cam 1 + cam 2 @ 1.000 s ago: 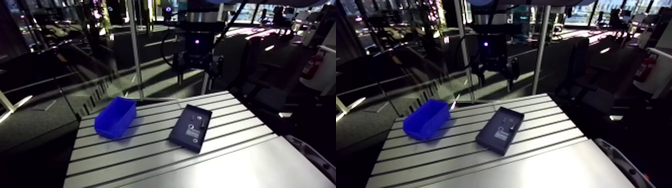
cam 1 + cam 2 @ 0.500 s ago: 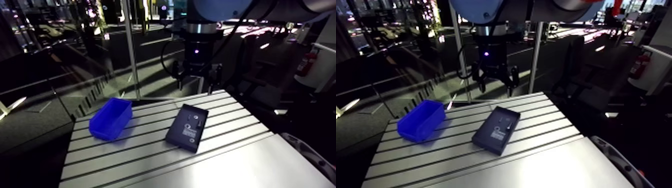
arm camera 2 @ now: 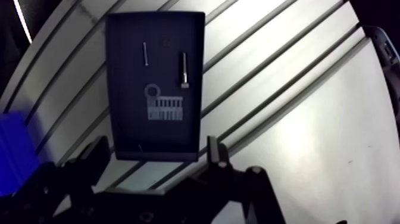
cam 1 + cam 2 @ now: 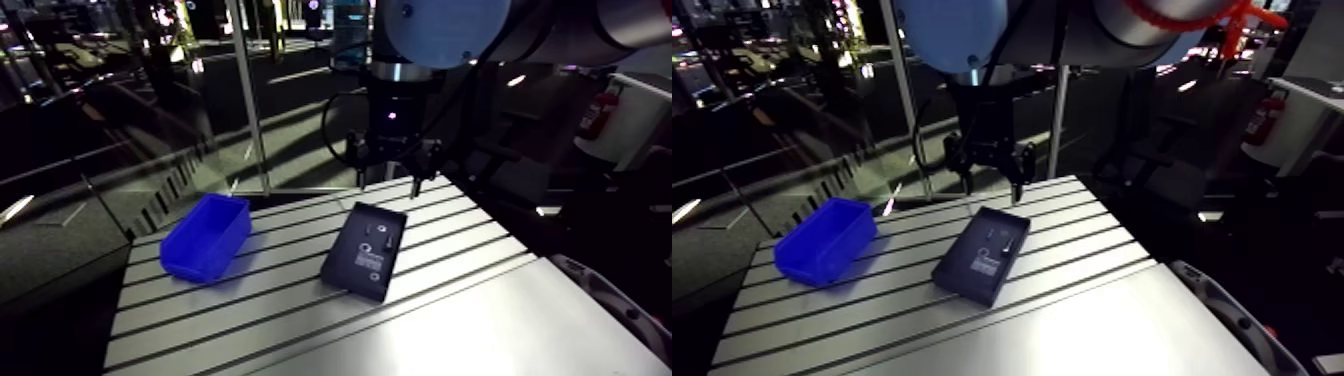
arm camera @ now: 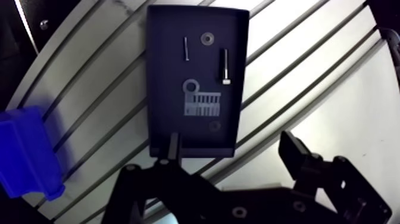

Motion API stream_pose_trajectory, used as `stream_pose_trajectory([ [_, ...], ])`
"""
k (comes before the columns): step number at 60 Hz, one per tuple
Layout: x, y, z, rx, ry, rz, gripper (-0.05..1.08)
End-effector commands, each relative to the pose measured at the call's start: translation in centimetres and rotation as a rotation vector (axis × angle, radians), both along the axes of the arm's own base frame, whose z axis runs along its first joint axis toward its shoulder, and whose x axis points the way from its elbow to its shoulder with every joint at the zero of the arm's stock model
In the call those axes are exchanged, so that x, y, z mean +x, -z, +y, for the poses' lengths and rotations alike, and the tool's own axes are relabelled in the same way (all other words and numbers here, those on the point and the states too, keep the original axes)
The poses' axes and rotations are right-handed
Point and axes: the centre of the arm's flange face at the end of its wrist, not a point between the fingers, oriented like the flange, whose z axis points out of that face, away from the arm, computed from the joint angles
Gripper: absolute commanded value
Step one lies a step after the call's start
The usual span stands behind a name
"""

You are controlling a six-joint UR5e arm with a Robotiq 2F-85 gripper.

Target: Pick up the M10 bolt from the tray and put it into the blue bin.

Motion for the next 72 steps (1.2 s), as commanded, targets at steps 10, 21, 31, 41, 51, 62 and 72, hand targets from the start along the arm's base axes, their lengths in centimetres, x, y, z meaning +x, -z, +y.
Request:
stream_pose_trajectory([
  [10,-0.8,2.2,0.8,-0.001,0.004,0.001,0.38],
  [21,-1.1,3.8,1.0,-0.003,-0.031,0.001,0.42],
  [31,-1.1,5.2,1.4,-0.008,-0.034,-0.007,0.45],
  [41,-0.7,5.8,1.9,-0.012,-0.027,-0.017,0.47],
  [51,-0.2,6.4,2.7,-0.015,-0.023,-0.017,0.49],
  [62,-0.1,6.7,2.9,-0.014,-0.020,-0.007,0.50],
  [72,-0.2,7.7,2.9,-0.024,-0.031,-0.021,0.54],
])
